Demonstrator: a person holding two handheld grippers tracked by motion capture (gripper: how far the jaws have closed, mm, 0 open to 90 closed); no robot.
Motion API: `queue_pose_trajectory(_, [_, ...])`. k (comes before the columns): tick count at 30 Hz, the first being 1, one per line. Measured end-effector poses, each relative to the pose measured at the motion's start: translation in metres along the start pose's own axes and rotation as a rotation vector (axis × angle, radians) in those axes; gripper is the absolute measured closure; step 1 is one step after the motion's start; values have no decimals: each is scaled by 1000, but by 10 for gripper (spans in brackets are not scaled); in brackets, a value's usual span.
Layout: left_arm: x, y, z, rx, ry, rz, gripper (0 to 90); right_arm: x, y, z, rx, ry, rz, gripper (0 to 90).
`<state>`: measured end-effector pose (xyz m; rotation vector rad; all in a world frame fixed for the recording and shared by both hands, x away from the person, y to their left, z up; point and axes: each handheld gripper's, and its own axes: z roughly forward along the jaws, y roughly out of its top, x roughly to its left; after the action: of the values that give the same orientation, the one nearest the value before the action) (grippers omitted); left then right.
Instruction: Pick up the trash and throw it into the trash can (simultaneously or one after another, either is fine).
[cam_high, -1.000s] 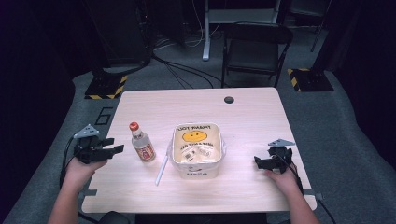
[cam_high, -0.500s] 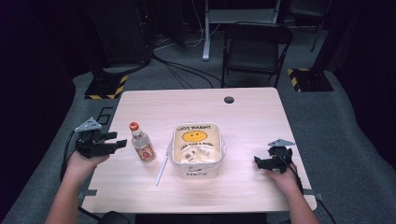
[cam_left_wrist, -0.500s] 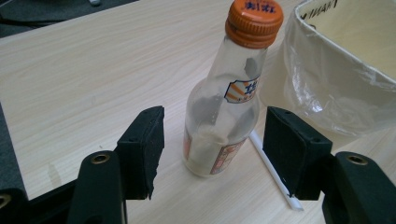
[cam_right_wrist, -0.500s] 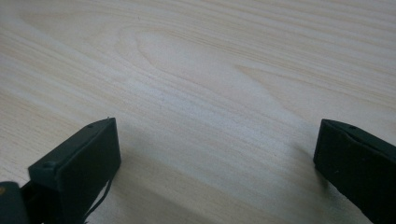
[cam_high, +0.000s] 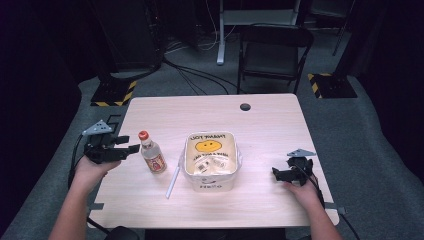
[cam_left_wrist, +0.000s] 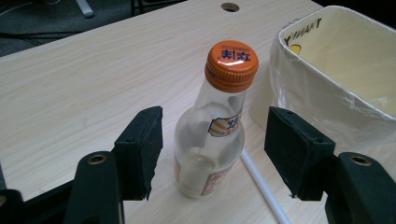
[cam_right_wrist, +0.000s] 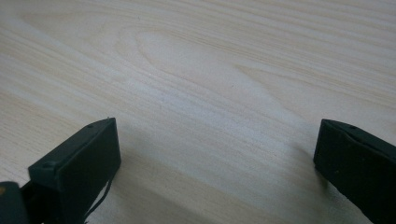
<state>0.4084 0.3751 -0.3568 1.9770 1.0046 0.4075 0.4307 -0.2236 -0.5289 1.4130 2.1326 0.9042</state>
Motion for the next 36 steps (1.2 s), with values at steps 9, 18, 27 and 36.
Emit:
queue_pose_trajectory(9, [-3,9,6,1,-16,15,373,0,0,0,0,0,1,0])
queue_pose_trajectory(18, [-6,14,12,2,-26,11,375,0,0,0,0,0,-1,0])
queue_pose_trajectory(27, [-7,19,21,4,-20,22,407,0,0,0,0,0,-1,0])
queue_pose_trajectory(36, [-8,22,29,14,-3,32,480,0,0,0,0,0,0,0])
